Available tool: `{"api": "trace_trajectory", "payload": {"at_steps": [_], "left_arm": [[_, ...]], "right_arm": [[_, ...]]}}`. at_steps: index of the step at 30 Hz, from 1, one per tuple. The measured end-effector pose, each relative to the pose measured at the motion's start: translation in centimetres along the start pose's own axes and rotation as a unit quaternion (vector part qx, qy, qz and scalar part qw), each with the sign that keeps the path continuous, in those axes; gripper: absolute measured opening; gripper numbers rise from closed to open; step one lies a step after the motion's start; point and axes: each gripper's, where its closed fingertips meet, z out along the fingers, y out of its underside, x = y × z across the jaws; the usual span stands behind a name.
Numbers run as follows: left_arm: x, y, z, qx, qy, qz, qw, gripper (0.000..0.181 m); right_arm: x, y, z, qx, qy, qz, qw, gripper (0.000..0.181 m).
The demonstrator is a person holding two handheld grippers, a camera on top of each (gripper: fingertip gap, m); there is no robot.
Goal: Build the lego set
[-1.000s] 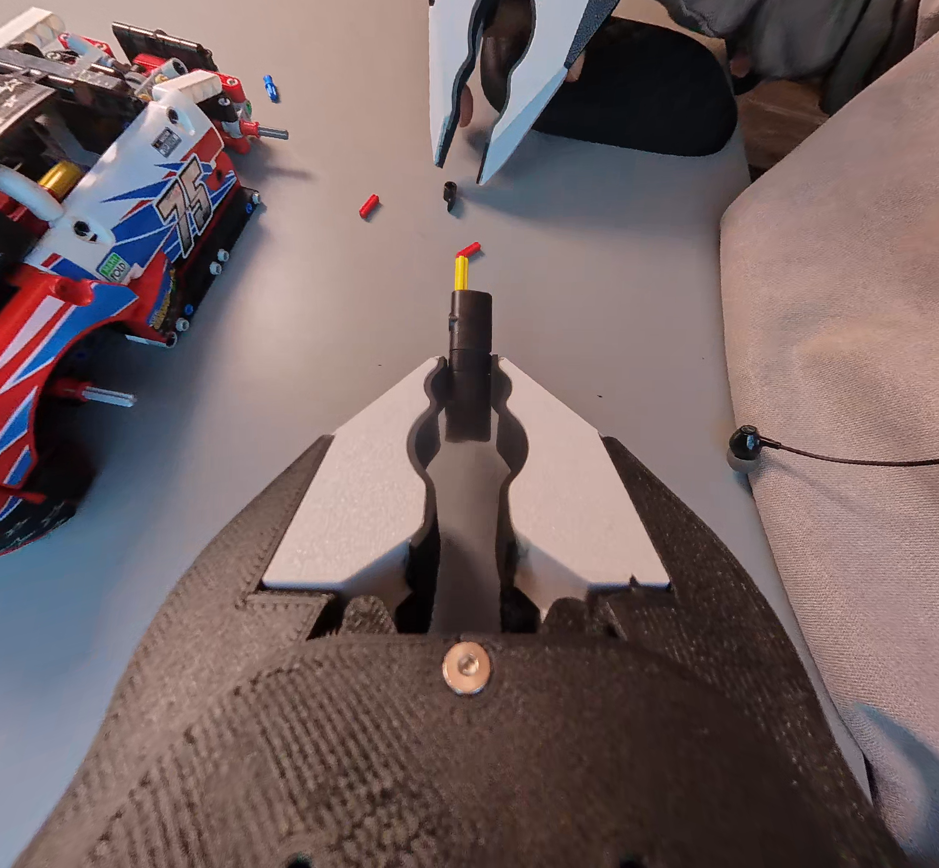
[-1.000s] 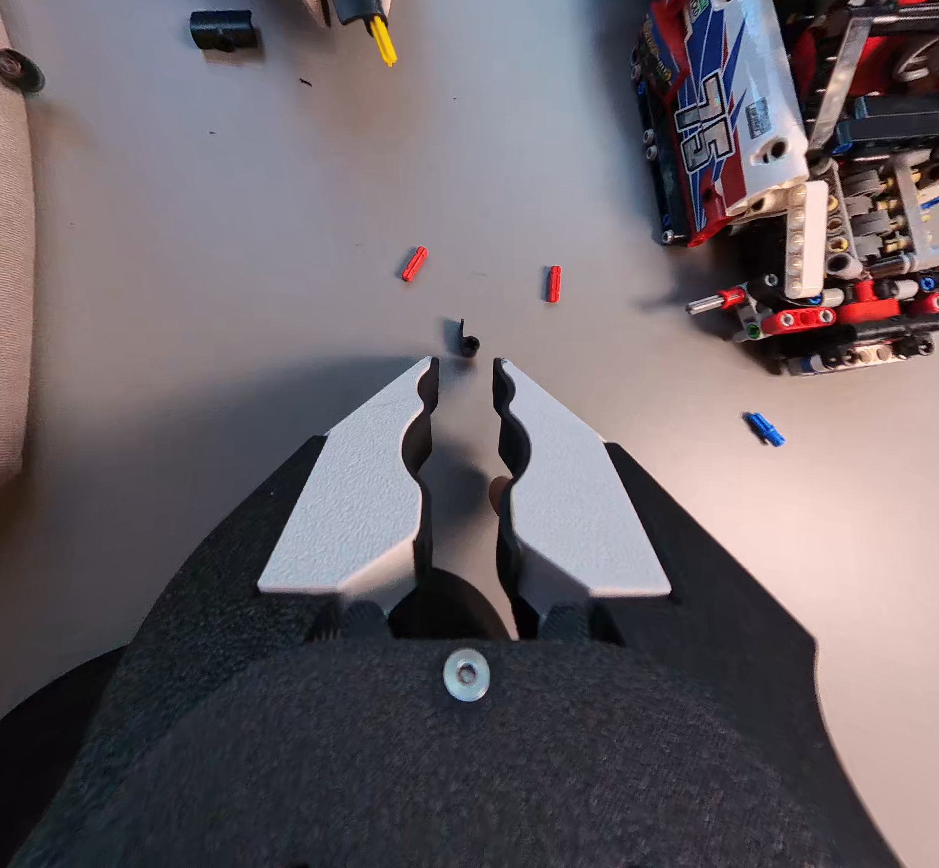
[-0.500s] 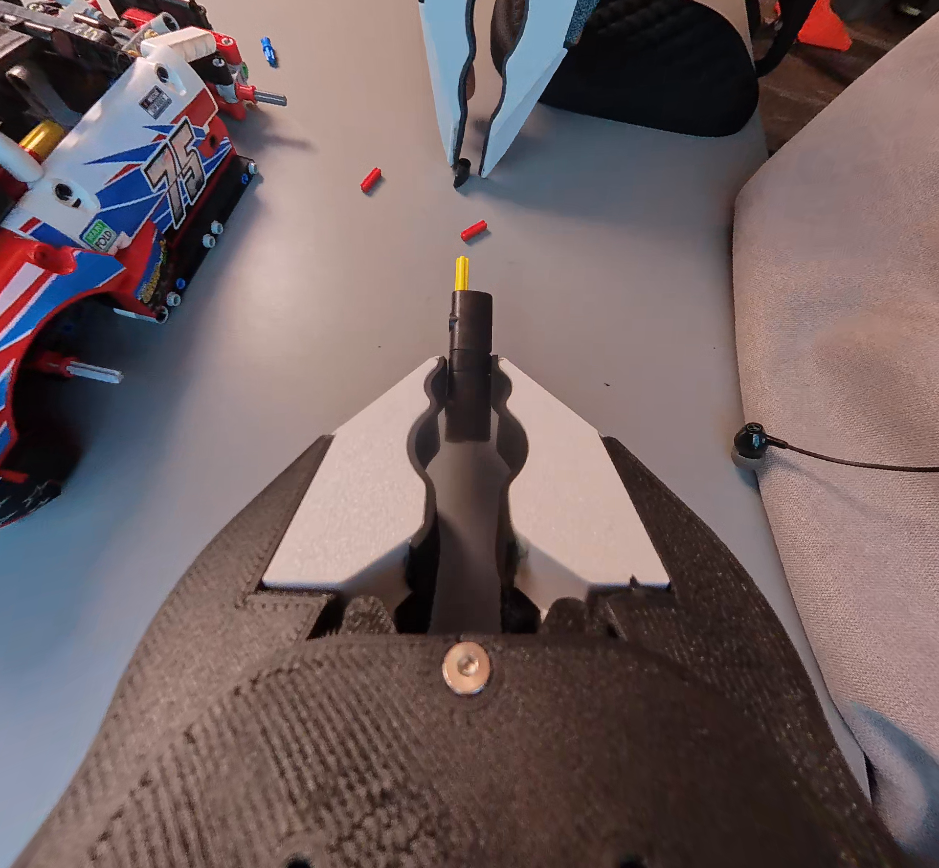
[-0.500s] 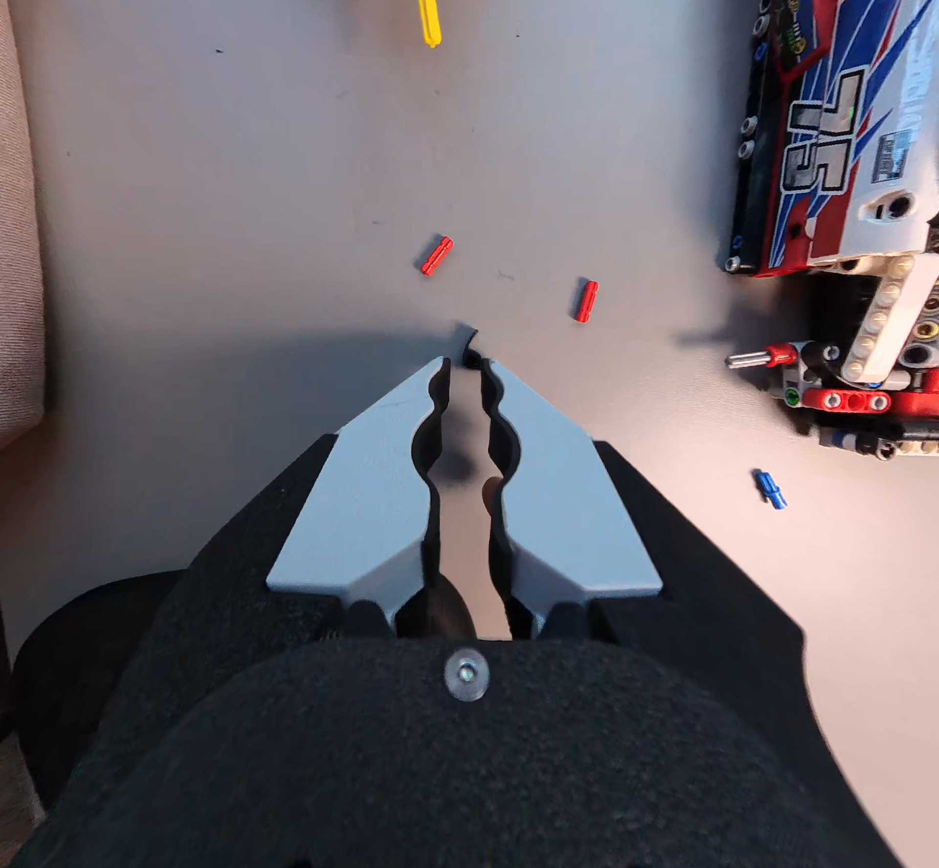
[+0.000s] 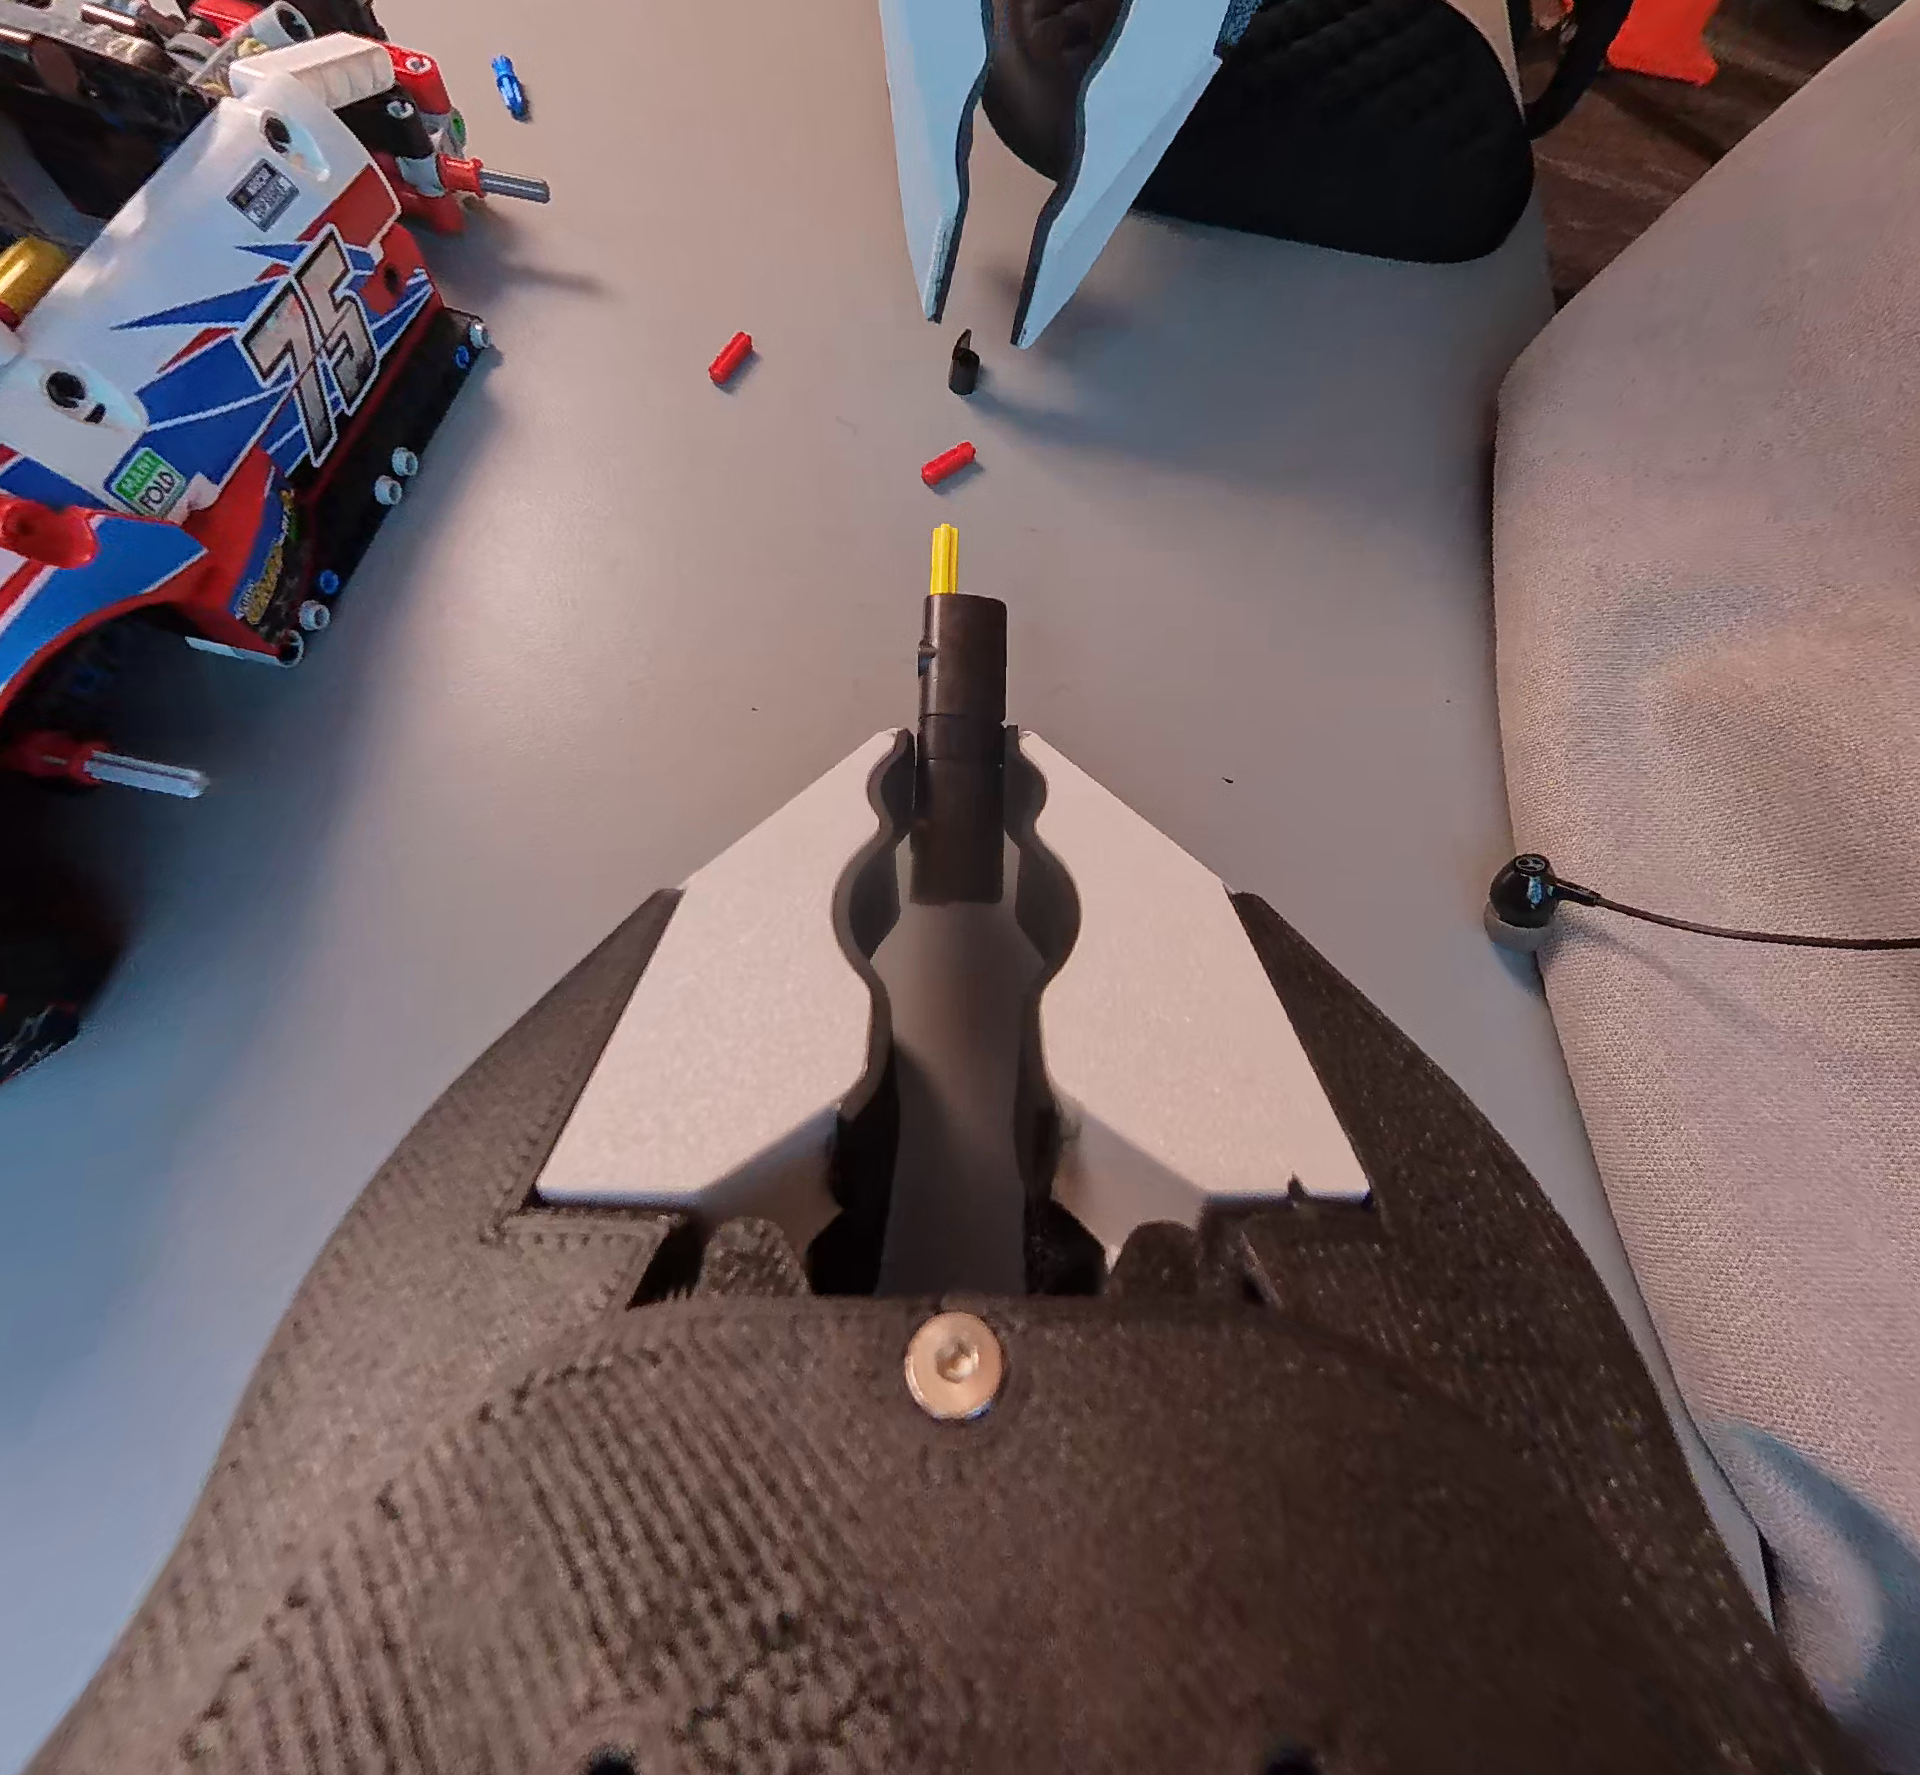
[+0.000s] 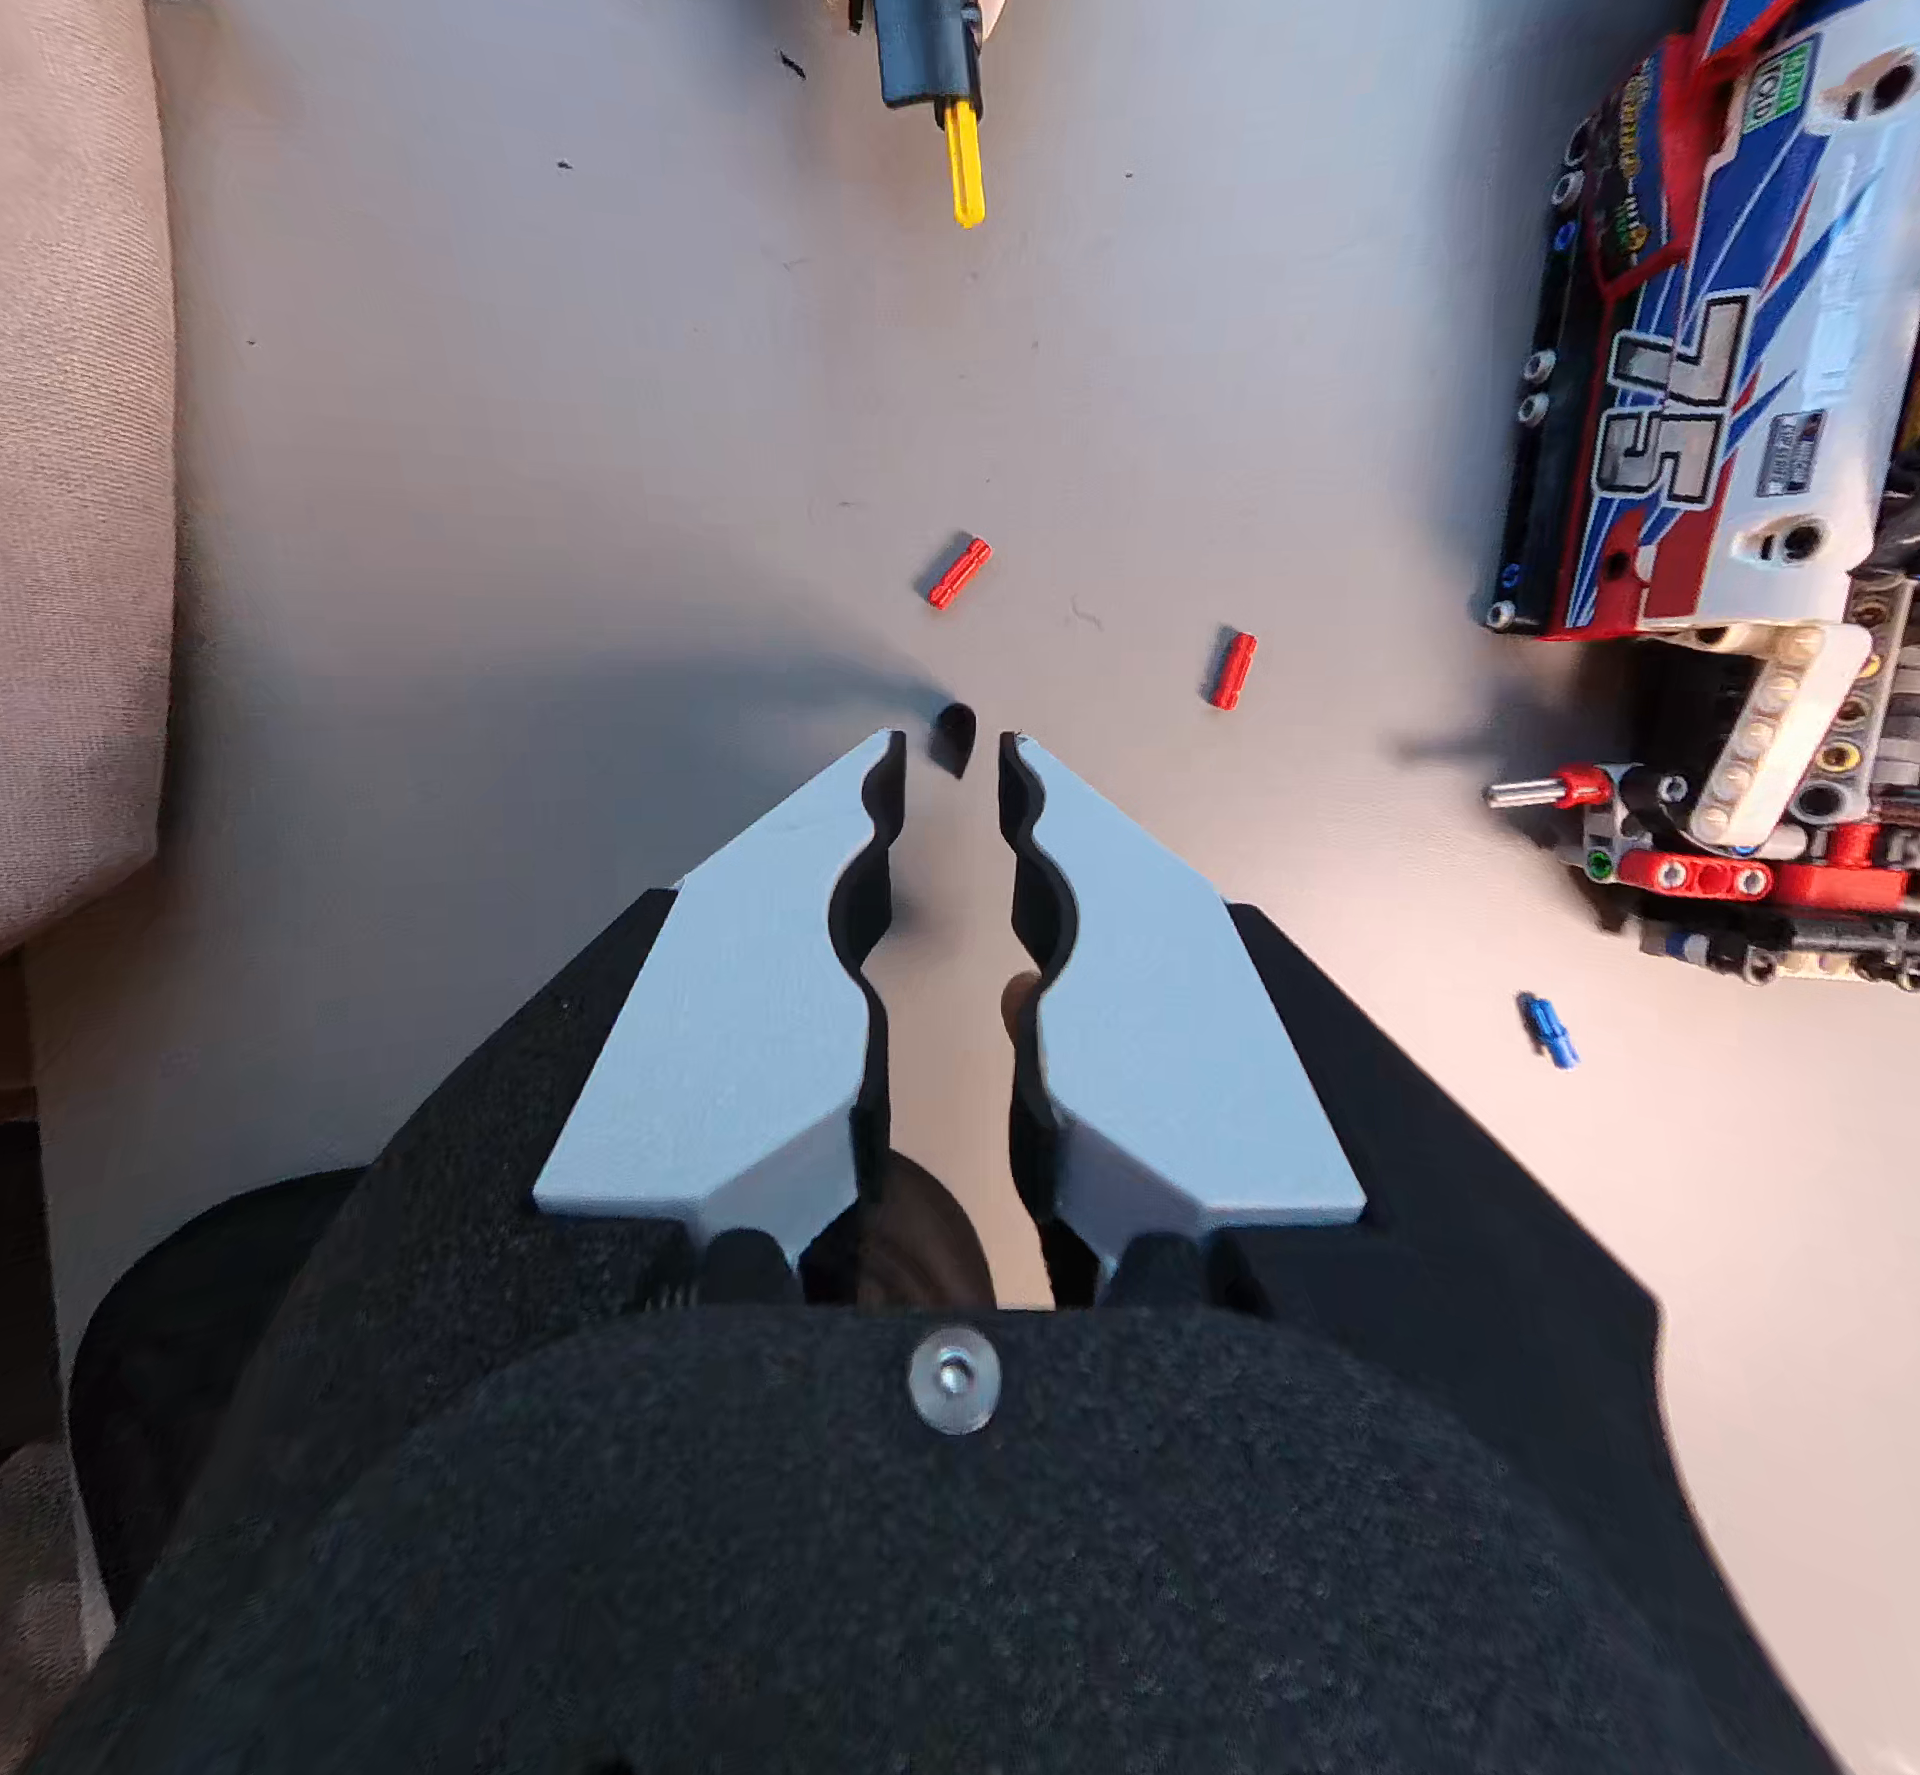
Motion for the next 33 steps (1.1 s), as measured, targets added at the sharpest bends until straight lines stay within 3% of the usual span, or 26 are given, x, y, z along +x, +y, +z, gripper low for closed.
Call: {"api": "trace_trajectory", "payload": {"at_steps": [1,16,33], "left_arm": [[0.0,0.0,0.0,-0.001,-0.001,0.001,1.0,0.014],[0.2,0.0,-0.1,-0.001,0.003,0.002,1.0,0.014],[0.2,0.3,0.1,-0.008,0.0,0.005,1.0,0.015]], "right_arm": [[0.1,-0.1,0.2,-0.004,-0.001,0.001,1.0,0.016],[0.0,0.2,1.0,-0.016,-0.008,0.012,1.0,0.005],[-0.9,0.7,0.7,-0.003,0.001,0.046,0.999,0.012]]}}
